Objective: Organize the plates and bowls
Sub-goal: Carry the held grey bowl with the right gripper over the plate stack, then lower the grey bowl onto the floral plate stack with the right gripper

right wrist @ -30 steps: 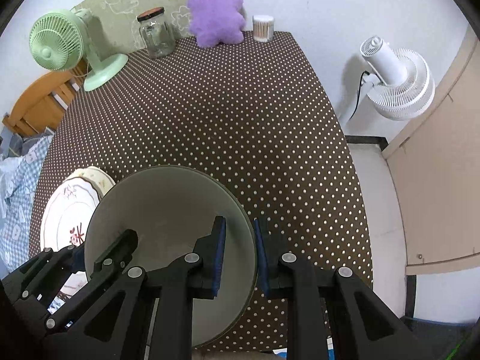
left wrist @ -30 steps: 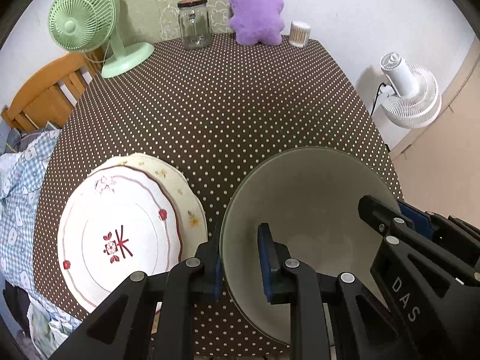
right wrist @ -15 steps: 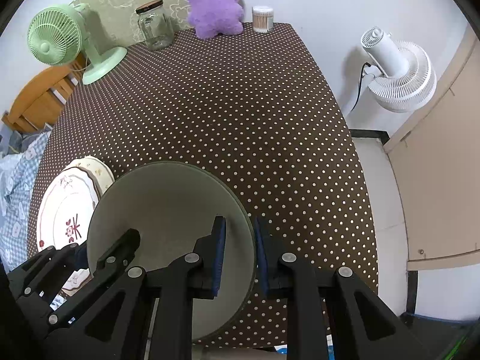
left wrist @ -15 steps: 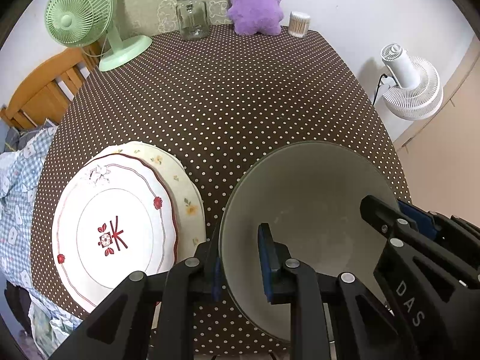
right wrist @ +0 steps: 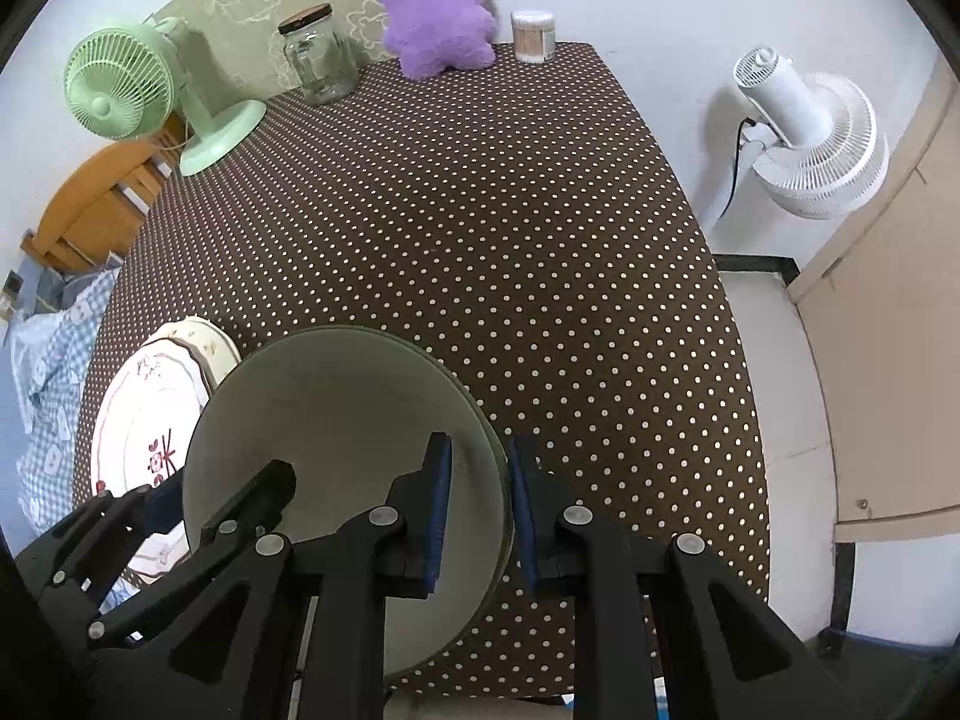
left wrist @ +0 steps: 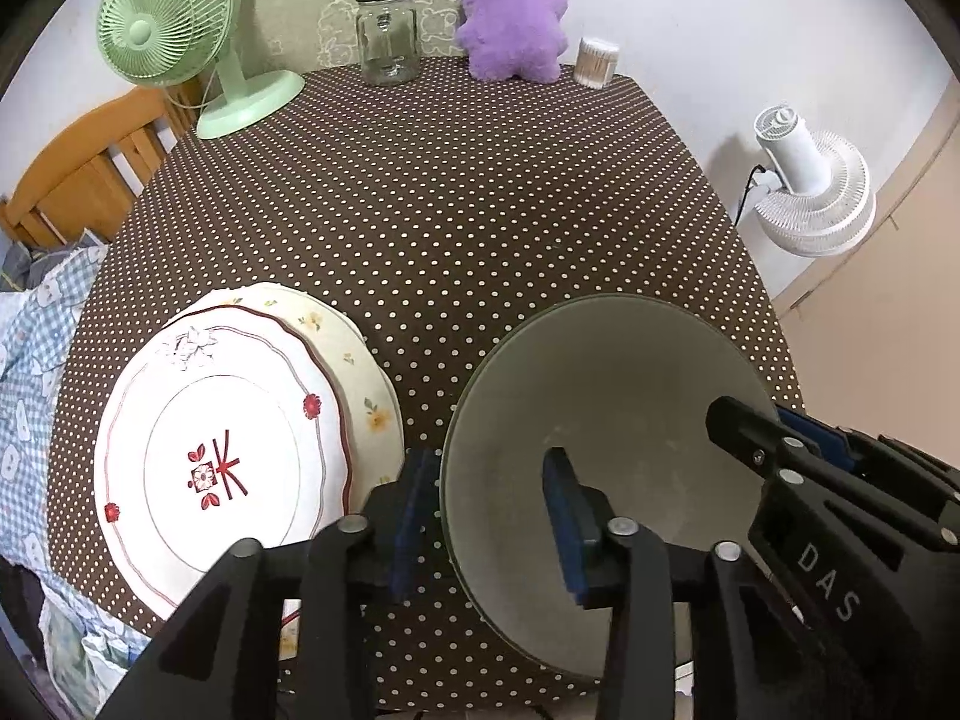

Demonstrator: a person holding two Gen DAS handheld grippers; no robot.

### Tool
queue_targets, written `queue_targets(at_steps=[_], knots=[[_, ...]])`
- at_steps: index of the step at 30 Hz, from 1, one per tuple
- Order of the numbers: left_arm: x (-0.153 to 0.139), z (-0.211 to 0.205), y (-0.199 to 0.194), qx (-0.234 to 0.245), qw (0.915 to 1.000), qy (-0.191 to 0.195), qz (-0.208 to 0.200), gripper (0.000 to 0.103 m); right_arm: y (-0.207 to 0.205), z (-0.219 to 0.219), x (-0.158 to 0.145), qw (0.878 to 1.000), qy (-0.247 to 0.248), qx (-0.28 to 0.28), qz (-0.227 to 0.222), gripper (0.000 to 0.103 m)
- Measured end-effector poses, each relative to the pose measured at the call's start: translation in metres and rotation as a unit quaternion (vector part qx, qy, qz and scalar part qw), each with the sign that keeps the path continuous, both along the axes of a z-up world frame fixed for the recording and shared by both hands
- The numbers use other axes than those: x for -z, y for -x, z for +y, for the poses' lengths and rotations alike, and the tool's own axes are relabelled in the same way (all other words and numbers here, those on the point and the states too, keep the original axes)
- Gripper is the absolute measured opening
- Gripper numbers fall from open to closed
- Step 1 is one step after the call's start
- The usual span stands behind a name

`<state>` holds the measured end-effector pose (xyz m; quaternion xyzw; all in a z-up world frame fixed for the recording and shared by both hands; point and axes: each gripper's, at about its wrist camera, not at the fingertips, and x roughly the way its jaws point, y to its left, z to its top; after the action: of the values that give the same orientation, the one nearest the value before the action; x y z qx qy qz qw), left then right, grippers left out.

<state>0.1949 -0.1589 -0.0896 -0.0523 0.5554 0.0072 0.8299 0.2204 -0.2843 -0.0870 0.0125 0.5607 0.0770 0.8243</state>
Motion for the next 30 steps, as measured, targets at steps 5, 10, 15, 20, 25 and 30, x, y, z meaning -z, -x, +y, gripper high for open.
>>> queue_targets(at_steps=[5,10,15,20,25,30], knots=[[0.005,0.014,-0.001,-0.016,0.9999,0.004,0.003,0.061,-0.003,-0.007,0.006,1.0,0.011,0.008,0.002,0.059],[0.007,0.021,-0.002,-0.019,0.9998,0.004,0.001,0.074,-0.007,-0.017,0.013,1.0,-0.009,0.016,0.008,0.067],[0.012,0.015,-0.003,0.006,0.9999,0.016,0.002,0.076,-0.008,-0.019,0.018,1.0,-0.021,0.017,0.012,0.067],[0.022,0.008,-0.005,0.016,0.9991,0.038,0.011,0.076,-0.008,-0.015,0.023,0.999,-0.038,0.015,0.016,0.067],[0.027,0.006,-0.009,0.018,0.9987,0.047,0.01,0.077,-0.008,-0.012,0.03,0.998,-0.047,0.018,0.024,0.067],[0.027,0.004,-0.013,0.026,0.998,0.056,0.008,0.077,-0.012,-0.01,0.033,0.998,-0.052,0.027,0.026,0.067]])
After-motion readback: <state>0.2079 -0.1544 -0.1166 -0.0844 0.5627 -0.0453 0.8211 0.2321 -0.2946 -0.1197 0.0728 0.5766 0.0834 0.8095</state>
